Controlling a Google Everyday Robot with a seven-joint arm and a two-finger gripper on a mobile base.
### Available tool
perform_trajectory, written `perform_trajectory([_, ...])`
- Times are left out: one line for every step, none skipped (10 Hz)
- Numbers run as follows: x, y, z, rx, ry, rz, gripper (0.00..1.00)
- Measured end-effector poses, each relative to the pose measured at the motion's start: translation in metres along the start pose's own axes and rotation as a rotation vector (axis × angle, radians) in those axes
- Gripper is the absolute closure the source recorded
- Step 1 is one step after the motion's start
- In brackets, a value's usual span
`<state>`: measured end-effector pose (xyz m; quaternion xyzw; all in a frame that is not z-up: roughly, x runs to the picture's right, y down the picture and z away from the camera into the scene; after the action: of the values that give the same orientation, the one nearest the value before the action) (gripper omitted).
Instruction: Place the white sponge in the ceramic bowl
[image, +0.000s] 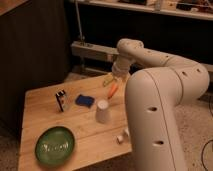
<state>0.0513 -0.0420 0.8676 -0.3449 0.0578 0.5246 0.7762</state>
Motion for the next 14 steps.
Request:
perform_trajectory([-0.011, 0.009, 0.004, -0.003, -0.016, -0.035, 0.20])
perform_trajectory([-0.023, 0.022, 0.008, -0.013, -0.047, -0.086, 0.20])
perform_trajectory([-0.030, 0.033, 0.009, -0.027, -0.088, -0.145, 0.20])
perform_trajectory([-0.031, 0.046, 0.009, -0.048, -0.135, -0.211, 0.20])
perform_trajectory([-0.028, 0.057, 0.008, -0.067, -0.161, -0.263, 0.20])
perform_trajectory([-0.026, 0.065, 0.006, -0.079, -0.181, -0.299, 0.20])
perform_trajectory([-0.025, 0.070, 0.006, -0.086, -0.192, -0.321, 0.20])
perform_trajectory([-0.025, 0.071, 0.006, -0.087, -0.193, -0.324, 0.20])
perform_trajectory([-0.026, 0.072, 0.006, -0.087, -0.193, -0.325, 0.20])
perform_trajectory([-0.026, 0.072, 0.006, -0.088, -0.193, -0.326, 0.20])
perform_trajectory([-0.026, 0.072, 0.006, -0.088, -0.194, -0.325, 0.20])
perform_trajectory([-0.026, 0.072, 0.006, -0.088, -0.203, -0.324, 0.20])
perform_trajectory([-0.025, 0.075, 0.007, -0.070, -0.235, -0.339, 0.20])
perform_trajectory([-0.024, 0.080, 0.007, -0.033, -0.331, -0.387, 0.20])
